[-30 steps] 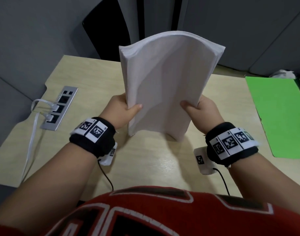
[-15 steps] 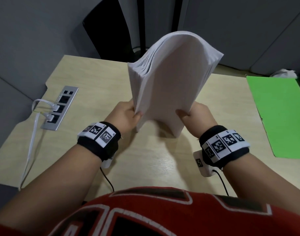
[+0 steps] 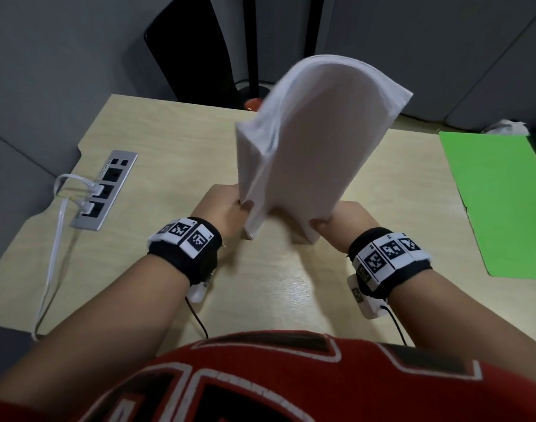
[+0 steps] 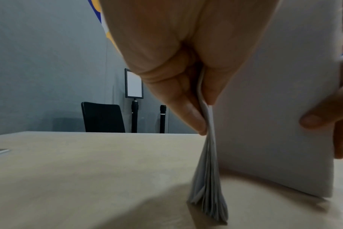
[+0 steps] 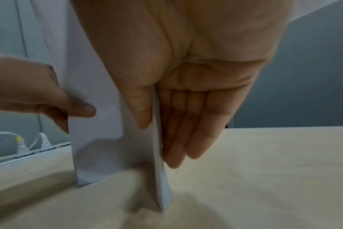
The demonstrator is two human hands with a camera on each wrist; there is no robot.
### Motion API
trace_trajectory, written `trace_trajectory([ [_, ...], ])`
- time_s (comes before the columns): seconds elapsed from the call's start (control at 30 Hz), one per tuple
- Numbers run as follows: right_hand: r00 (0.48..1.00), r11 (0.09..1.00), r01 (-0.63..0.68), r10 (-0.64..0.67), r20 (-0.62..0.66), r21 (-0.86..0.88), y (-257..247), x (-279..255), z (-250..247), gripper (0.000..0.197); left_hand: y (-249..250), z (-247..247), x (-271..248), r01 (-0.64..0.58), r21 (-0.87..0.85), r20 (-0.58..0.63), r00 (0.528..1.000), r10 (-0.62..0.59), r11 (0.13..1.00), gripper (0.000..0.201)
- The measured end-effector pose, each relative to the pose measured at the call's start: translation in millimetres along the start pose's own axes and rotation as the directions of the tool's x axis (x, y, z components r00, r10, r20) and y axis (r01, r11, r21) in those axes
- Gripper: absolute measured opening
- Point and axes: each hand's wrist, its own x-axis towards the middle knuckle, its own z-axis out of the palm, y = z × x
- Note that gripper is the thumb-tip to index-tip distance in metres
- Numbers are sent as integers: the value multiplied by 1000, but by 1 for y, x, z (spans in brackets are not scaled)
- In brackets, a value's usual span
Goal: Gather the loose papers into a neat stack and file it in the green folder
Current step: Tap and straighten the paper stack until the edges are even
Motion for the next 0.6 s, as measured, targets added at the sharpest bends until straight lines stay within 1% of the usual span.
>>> trace_trajectory([
  [0.07,999,999,-25,24,44,24,-1,0,4,36,1,0,-1,-8,11,-12,1000,8,1000,20],
  [0.13,998,996,-52,49,49,66,-1,0,6,37,1,0,-1,-11,-4,-27,1000,11,1000,22],
  [0.23,996,997,-60,57,63,51,-2,2,10,43,-1,1,0,20,-23,-28,999,-20,1000,18],
  [0.3,993,996,-80,77,94,33,0,2,15,44,0,0,0,35,-20,-27,999,-35,999,32],
  [0.33,992,996,-85,82,100,24,1,3,17,41,1,0,-1,35,-17,-27,999,-36,999,33],
  [0.4,989,995,-93,90,119,26,4,6,21,36,3,-1,-2,34,-20,-23,999,-34,999,28],
  [0.5,983,994,-95,85,160,53,3,9,21,33,4,-3,-5,35,-10,-7,999,-35,999,28],
  [0.53,981,992,-100,87,172,71,2,7,18,34,4,-4,-5,21,-18,-7,1000,-21,1000,22],
  [0.6,986,994,-91,81,144,66,2,1,11,40,3,-5,-3,-6,-25,-3,1000,6,1000,9],
])
